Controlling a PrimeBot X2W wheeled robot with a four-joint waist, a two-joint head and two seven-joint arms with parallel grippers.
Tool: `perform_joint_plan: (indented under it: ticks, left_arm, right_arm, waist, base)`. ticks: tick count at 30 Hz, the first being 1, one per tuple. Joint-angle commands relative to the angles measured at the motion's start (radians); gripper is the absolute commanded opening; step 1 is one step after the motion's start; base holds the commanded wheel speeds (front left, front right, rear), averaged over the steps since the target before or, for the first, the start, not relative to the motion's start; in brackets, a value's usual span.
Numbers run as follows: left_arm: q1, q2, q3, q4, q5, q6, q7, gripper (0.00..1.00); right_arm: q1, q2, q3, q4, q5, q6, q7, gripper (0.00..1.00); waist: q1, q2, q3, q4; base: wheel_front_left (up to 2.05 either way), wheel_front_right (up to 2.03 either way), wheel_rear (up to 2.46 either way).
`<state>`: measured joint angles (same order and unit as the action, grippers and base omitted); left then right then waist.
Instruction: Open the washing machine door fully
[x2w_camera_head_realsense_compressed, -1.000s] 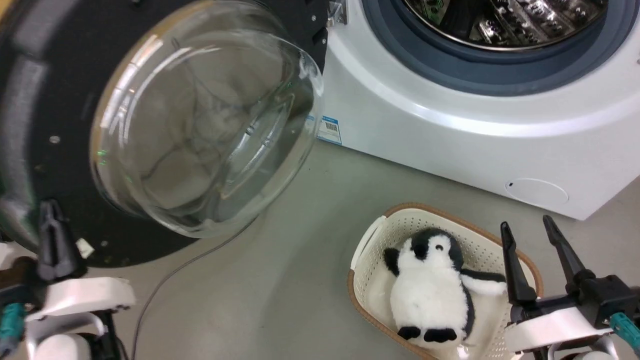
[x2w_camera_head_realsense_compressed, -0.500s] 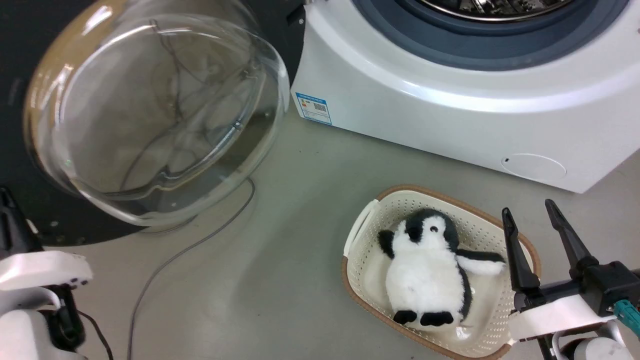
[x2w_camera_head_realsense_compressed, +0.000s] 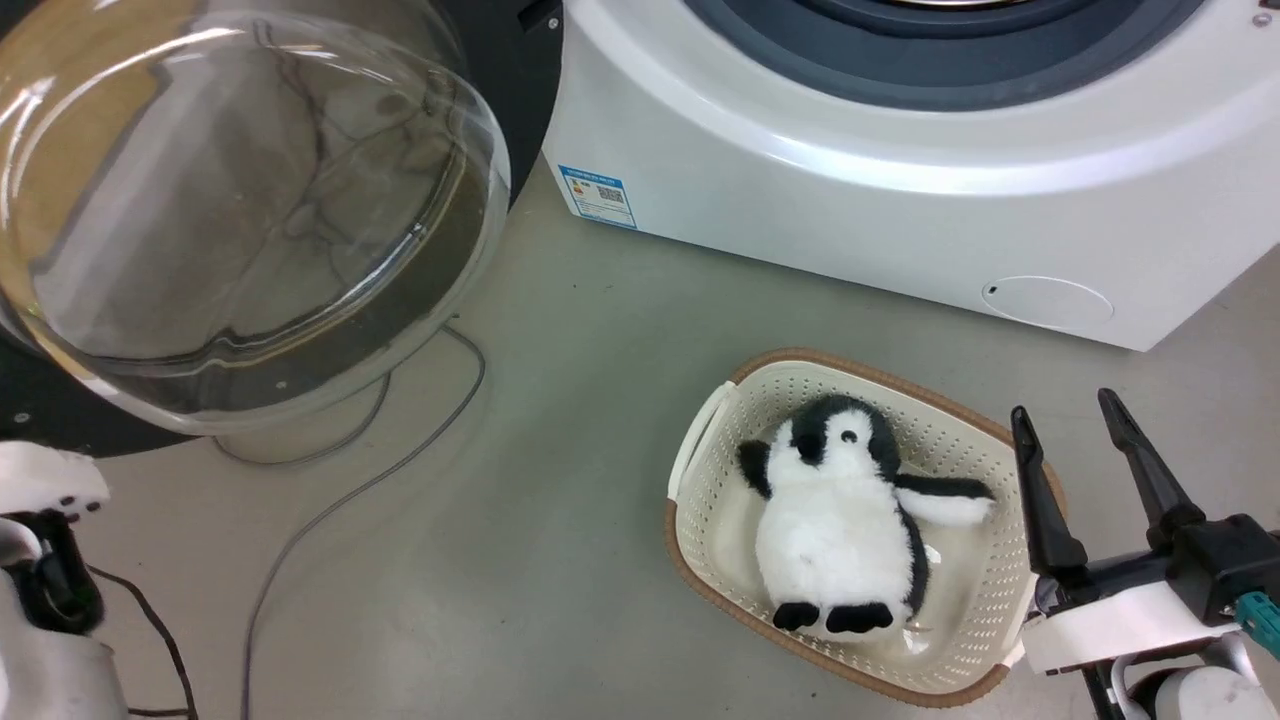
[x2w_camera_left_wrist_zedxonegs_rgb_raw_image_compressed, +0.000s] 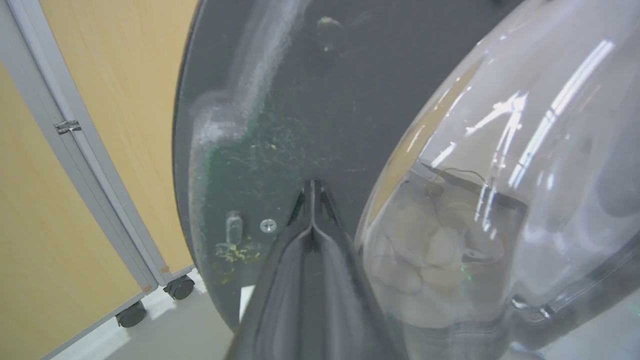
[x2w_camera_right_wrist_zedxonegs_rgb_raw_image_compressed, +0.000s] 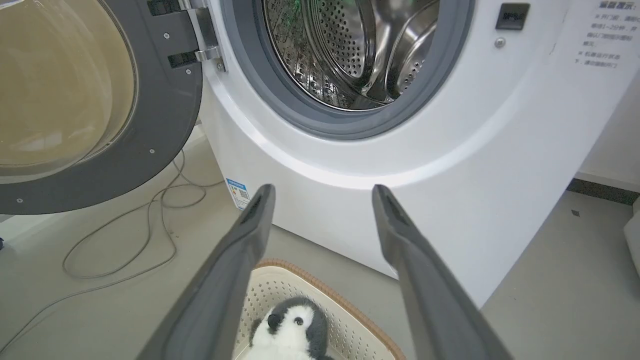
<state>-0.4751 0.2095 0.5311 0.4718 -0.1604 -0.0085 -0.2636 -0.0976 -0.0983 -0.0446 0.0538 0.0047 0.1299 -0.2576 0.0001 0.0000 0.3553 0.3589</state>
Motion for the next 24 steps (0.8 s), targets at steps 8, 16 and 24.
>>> perform_joint_plan:
  ticks: [8, 16, 24]
  left_arm:
    - [-0.032, 0.023, 0.032, 0.034, 0.025, -0.024, 0.002, 0.0]
    - [0.019, -0.013, 0.044, -0.045, 0.051, -0.057, 0.002, 0.0]
    - [0.099, -0.051, -0.011, -0.16, 0.098, -0.094, 0.002, 0.0]
  right_arm:
    - [-0.018, 0.003, -0.001, 0.008, -0.009, 0.001, -0.004, 1.0]
    - [0.011, 0.026, -0.021, 0.006, -0.002, 0.001, -0.004, 1.0]
    - [0.054, 0.043, -0.037, 0.001, 0.008, 0.001, -0.004, 1.0]
  waist:
    - [-0.0001, 0.0, -0.022, -0.019]
    - [-0.0001, 0.0, -0.094, -0.027]
    - [-0.0001, 0.0, -0.183, -0.028]
  base:
    - [0.0, 0.0, 0.0]
    - [0.0, 0.0, 0.0]
    - [0.0, 0.0, 0.0]
